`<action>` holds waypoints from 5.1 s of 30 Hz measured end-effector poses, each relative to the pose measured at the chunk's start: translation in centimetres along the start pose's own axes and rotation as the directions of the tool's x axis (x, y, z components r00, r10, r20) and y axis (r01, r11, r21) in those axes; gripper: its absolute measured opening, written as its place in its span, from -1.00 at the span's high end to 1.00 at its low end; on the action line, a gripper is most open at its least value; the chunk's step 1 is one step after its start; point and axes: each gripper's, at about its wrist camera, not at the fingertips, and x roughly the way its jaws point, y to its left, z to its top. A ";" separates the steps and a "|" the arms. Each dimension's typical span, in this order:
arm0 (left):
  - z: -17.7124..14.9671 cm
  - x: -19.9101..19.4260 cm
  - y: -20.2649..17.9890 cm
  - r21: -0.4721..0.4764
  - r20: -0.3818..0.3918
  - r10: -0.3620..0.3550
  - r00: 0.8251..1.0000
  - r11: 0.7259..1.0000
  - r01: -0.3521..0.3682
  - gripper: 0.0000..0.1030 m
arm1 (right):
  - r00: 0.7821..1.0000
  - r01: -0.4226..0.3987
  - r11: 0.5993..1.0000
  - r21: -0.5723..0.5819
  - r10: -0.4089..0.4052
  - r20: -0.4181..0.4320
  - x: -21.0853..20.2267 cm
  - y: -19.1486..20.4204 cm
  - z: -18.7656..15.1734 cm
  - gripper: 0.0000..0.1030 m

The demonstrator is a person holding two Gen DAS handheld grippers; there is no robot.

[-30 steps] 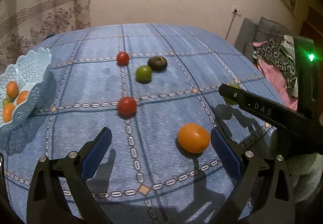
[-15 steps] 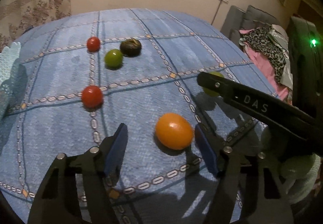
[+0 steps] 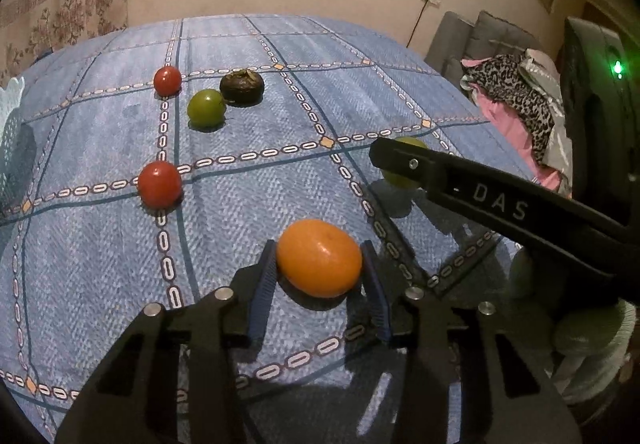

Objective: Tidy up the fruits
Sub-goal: 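Lift both held fruits and carry them toward the blue basket, then open both tools over the basket to drop the orange and green tomato, then withdraw both tools from the basket toward the remaining fruits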

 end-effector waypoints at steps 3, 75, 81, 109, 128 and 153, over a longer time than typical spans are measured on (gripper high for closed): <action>-0.1 -0.2 0.1 -0.002 0.003 -0.001 1.000 1.000 0.001 0.18 | 1.000 -0.001 1.000 -0.001 0.001 0.000 0.0 0.0 0.0 0.32; 0.3 -16.7 21.5 -0.492 0.242 0.562 0.791 0.774 -0.399 0.10 | 0.957 -0.281 0.907 -0.315 0.289 -0.021 1.6 21.3 4.0 0.32; -0.1 -17.8 22.4 -0.542 0.258 0.596 0.760 0.741 -0.397 -0.22 | 0.938 -0.342 0.880 -0.331 0.338 -0.070 3.3 25.6 4.1 0.32; -1.2 -19.0 23.8 -0.657 0.237 0.728 0.644 0.608 -0.446 -0.78 | 0.948 -0.313 0.919 -0.240 0.316 -0.024 4.7 26.3 4.7 -0.27; -1.1 -21.5 20.8 -0.628 0.353 0.699 0.622 0.670 -0.397 -0.82 | 0.988 -0.087 0.975 -0.204 0.111 0.110 -0.2 20.4 2.2 -0.27; 0.3 -18.5 19.4 -0.494 0.391 0.528 0.754 0.812 -0.312 -0.87 | 0.972 0.198 0.980 0.003 -0.197 0.129 1.5 13.5 5.5 -0.27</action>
